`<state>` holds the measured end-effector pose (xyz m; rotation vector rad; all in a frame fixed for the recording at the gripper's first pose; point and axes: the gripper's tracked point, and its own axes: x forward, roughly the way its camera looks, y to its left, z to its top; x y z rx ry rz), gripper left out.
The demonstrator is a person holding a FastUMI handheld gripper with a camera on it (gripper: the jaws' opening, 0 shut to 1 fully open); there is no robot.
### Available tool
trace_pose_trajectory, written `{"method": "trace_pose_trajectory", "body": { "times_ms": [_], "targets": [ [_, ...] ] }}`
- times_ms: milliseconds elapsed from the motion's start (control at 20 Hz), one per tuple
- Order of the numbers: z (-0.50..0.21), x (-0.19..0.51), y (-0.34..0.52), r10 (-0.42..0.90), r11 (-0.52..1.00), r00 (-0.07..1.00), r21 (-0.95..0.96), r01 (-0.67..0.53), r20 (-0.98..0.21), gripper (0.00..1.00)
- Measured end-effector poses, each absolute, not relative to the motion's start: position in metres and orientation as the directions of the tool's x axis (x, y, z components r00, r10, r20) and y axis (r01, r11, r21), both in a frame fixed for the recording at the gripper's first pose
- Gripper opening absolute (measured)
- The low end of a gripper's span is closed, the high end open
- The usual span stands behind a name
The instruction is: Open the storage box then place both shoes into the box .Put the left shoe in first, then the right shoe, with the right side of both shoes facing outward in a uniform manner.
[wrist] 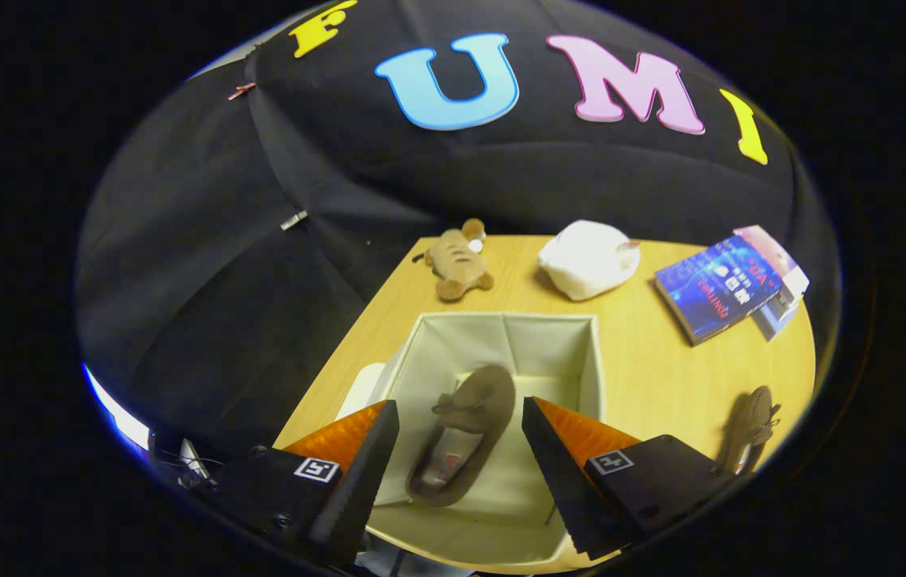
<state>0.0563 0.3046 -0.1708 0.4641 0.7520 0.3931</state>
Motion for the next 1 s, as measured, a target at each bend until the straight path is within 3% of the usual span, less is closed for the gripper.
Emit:
{"method": "trace_pose_trajectory", "body": {
  "times_ms": [200, 450, 1000],
  "targets": [
    [-0.168, 0.042, 0.215, 0.406, 0.879, 0.757, 0.444, -0.172, -0.511, 0.96],
    [-0.215, 0.007, 0.112, 0.285, 0.915, 0.766, 0.401, -0.038, -0.576, 0.97],
    [-0.367, -0.073, -0.032, 0.063, 0.969, 0.627, 0.198, 0.149, -0.777, 0.95]
  ]
}}
